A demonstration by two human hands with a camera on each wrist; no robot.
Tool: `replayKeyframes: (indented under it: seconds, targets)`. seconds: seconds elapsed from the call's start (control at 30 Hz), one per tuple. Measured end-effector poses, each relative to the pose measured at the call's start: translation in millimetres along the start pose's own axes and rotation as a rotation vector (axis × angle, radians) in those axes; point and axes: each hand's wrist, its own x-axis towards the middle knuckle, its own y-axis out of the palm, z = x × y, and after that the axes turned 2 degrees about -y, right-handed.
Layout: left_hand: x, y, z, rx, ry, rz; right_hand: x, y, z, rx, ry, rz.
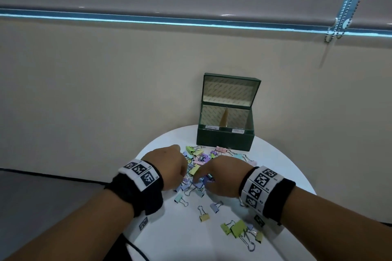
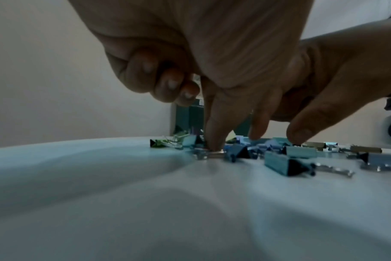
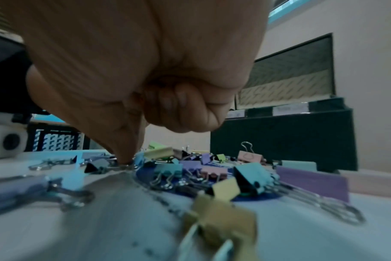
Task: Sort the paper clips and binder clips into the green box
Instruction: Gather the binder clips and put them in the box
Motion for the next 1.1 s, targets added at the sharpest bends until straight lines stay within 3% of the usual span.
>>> replayKeyframes:
  seconds: [0.1,0.3,0.53,0.9,1.1]
  targets:
    - [0.0,1.8,-0.1,-0.016,0.025,-0.012,8.2,-1.8,3.9,-0.043,0.038,0.065]
    - [3.1,10.3,-3.8,0.01,0.077,-0.033,7.7,-2.6,-4.8,-0.122,0.064,-0.011]
    - [3.9,3.3,-7.3,-0.187,0.046,-0.092,-1.4,-7.1,-9.6,-0.075,0.072,0.002]
    - [6.9,9.2,3.5,-0.161,0.005,-0.089,-1.7,-22.7,-19.4,-0.127,0.275,-0.028]
    - [5.7,13.1,7.2,-0.144,0.006,-0.119,-3.3,-10.3,-15.2,-0.139,0.171,-0.042]
